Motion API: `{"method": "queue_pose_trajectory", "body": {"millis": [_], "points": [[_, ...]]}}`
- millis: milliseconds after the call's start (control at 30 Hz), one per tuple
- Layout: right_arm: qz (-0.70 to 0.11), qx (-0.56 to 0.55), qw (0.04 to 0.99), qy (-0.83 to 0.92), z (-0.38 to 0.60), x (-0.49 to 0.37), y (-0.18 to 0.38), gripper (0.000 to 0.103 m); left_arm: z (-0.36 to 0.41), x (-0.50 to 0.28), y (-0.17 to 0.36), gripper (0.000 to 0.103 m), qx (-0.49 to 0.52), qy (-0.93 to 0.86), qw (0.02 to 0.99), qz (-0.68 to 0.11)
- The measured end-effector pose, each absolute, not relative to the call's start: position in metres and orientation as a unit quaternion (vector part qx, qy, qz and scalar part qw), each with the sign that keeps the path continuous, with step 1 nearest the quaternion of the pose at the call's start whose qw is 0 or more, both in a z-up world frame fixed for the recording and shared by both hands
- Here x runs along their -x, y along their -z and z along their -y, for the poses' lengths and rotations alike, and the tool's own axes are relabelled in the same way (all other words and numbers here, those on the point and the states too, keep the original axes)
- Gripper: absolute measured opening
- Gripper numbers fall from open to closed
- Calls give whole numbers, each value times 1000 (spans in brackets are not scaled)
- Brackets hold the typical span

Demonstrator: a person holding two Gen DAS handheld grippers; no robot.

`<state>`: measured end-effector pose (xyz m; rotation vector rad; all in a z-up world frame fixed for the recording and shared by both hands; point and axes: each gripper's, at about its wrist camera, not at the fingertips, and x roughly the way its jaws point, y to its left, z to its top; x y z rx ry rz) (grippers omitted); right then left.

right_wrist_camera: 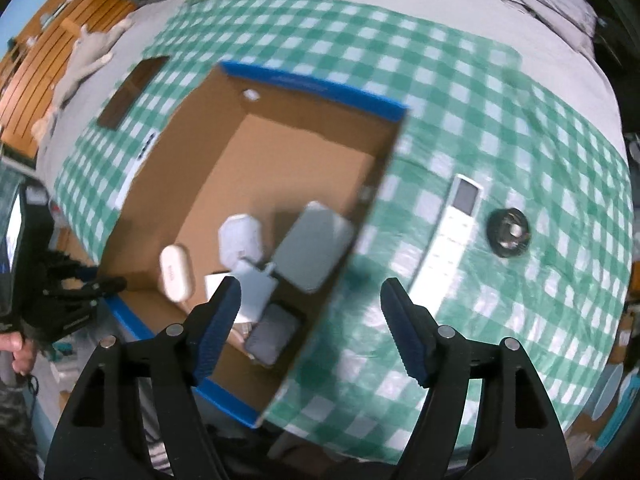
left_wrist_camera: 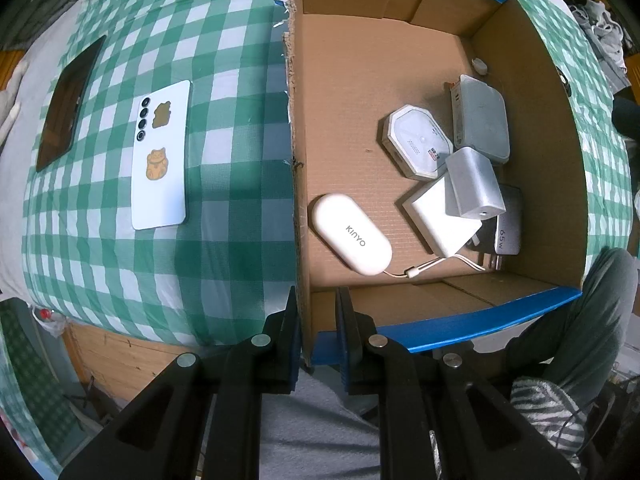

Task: Flip cup upside down
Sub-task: 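Move the right gripper to the white remote control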

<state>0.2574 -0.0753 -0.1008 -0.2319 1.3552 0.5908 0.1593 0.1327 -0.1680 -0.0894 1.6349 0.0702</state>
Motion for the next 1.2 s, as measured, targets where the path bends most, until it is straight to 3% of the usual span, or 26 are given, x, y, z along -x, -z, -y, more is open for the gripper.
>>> {"method": "queue_pose_trajectory", "body": {"millis": [400,1200], "points": [[-661,51,727,-178,147,-318,143,73,-133,-159,168,14,39,-31,683,-729],[-705,17,700,-114,156,-369,252,73,-133,-158,169,14,43,-29,679,-732]]}}
